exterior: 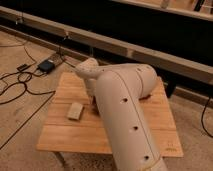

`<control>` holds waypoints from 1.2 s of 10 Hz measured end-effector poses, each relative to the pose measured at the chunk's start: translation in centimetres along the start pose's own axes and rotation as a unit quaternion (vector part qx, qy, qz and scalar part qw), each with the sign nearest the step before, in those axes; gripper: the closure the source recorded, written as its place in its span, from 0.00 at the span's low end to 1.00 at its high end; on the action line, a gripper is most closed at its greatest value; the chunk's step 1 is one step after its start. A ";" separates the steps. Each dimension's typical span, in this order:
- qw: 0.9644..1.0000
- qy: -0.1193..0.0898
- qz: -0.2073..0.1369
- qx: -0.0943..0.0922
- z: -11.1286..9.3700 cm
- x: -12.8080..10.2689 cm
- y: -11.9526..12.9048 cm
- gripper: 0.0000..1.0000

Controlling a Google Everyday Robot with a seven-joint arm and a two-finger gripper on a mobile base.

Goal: Pick up the ceramic bowl

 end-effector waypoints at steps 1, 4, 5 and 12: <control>1.000 0.003 0.002 -0.006 -0.1 0.1 0.2 0.70; 0.999 0.009 0.004 -0.043 -1.6 0.4 0.7 0.99; 0.998 0.008 0.006 -0.054 -2.3 0.5 0.6 1.00; 0.999 -0.025 -0.034 0.016 -8.8 1.7 -1.0 1.00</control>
